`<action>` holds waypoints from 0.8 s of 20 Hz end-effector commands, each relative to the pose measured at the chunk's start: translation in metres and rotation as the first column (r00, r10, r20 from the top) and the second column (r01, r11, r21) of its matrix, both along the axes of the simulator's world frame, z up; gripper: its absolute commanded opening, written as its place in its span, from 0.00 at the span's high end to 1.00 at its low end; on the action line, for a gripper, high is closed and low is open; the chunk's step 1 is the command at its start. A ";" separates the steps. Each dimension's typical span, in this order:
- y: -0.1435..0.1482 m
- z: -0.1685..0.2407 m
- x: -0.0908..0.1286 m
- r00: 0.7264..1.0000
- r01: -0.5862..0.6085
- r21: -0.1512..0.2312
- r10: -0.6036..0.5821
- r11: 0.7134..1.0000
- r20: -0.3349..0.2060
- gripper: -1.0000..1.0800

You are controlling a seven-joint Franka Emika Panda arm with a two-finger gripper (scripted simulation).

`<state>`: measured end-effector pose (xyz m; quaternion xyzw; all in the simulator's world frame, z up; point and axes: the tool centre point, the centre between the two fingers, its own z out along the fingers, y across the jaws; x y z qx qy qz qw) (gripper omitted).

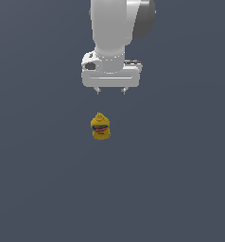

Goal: Pick up the object and move it to a goal position.

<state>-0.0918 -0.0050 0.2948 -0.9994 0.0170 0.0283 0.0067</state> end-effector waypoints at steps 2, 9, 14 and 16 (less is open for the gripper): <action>0.000 0.000 0.000 1.000 0.000 0.000 0.000 1.000 0.000 0.04; -0.001 0.002 -0.004 1.000 -0.019 0.014 0.019 1.000 -0.006 0.04; -0.001 0.002 -0.005 1.000 -0.022 0.015 0.022 1.000 -0.007 0.04; -0.001 0.002 -0.004 1.000 -0.017 0.015 0.017 1.000 -0.007 0.04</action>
